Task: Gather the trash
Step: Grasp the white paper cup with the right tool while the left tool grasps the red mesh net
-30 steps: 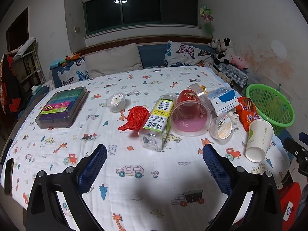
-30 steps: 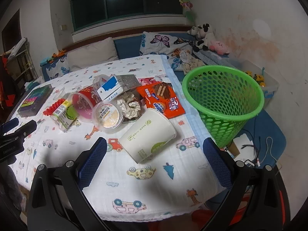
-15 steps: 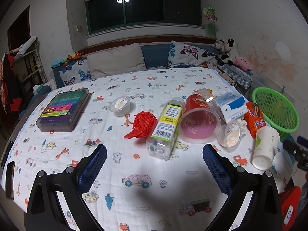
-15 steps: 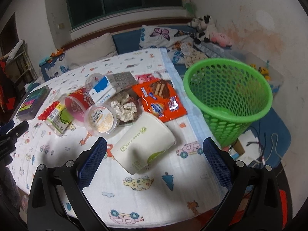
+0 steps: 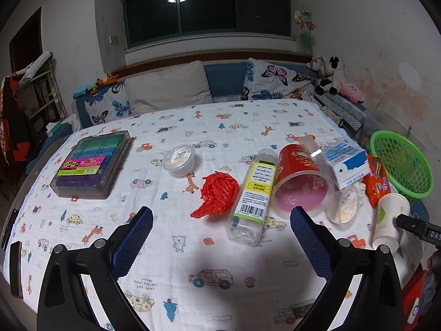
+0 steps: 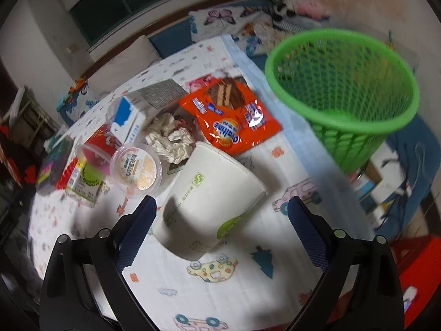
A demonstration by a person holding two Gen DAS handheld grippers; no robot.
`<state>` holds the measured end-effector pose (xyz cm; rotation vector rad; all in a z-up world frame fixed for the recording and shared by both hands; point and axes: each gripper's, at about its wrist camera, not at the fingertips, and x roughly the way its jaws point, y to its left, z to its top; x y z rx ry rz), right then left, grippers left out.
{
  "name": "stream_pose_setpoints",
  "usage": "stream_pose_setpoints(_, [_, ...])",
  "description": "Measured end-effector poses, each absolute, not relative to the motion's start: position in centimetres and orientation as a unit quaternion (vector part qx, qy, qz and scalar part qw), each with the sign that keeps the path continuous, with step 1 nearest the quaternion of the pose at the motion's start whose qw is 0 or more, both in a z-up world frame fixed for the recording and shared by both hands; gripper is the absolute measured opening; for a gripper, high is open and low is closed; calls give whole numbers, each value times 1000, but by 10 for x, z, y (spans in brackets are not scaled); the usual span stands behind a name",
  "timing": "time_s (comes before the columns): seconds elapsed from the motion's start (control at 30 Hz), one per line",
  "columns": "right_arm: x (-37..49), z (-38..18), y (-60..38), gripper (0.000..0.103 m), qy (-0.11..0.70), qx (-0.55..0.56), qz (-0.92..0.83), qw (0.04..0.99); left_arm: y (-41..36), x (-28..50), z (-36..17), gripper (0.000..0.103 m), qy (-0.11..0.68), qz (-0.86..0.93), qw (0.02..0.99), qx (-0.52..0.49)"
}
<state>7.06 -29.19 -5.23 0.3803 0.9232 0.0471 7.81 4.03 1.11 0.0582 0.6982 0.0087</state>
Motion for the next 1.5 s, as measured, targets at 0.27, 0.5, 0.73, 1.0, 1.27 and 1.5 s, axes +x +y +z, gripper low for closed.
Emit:
stream_pose_setpoints(0.27, [90,-72,-302,86,467,266,50,842,48,96,4,97,355,-14,934,41])
stream_pose_setpoints(0.5, [94,-74,-301,73,469,287,74,832,66,115,-8,97,382,-36,923,32])
stream_pose_setpoints(0.73, [93,-66,-292,67,461,259,70,846,77,148,-24,95,416,-61,907,12])
stream_pose_setpoints(1.0, [87,-57,-287,64,447,218,73,864,84,183,-44,71,451,-91,887,-20])
stream_pose_setpoints(1.27, [95,-67,-284,64,463,211,79,857,92,196,-50,56,464,-119,876,-57])
stream_pose_setpoints(1.5, [98,-68,-278,64,467,200,78,858,96,202,-60,52,478,-113,869,-57])
